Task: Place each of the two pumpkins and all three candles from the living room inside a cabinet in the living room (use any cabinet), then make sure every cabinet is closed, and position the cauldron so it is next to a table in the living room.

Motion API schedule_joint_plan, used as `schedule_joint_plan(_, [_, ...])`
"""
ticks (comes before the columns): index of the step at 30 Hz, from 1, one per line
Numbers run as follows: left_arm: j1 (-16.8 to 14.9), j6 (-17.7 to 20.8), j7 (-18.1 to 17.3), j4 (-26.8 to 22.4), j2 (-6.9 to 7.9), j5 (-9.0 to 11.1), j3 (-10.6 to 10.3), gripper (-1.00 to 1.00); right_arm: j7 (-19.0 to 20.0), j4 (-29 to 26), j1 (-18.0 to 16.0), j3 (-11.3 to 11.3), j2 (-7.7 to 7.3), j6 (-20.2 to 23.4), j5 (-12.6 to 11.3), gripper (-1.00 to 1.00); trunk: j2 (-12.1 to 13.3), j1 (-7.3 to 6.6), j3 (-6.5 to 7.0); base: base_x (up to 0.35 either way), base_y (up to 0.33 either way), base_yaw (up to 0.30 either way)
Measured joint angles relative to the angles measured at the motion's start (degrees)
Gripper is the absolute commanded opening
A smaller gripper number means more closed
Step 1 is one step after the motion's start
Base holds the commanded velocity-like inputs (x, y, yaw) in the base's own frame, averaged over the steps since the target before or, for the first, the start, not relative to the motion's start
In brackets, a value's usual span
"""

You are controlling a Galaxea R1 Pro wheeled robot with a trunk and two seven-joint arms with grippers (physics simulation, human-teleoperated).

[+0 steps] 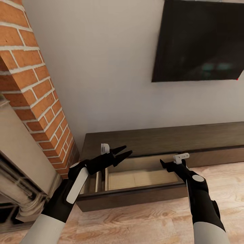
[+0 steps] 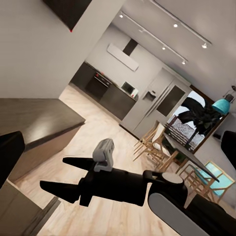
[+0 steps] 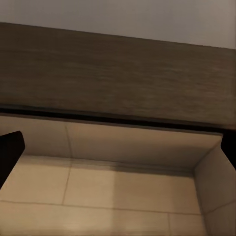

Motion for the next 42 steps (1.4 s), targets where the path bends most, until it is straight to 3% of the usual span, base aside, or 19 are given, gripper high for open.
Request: schedule_joint_plan(42, [0.00,0.00,0.00,0.16,-0.34,-0.09,-0.10,1.00,-0.02,0.19,0.32,0.01,0.04,-0.01,0.09,1.00,16.84,-9.22,7.54,0.000,0.000,0.000])
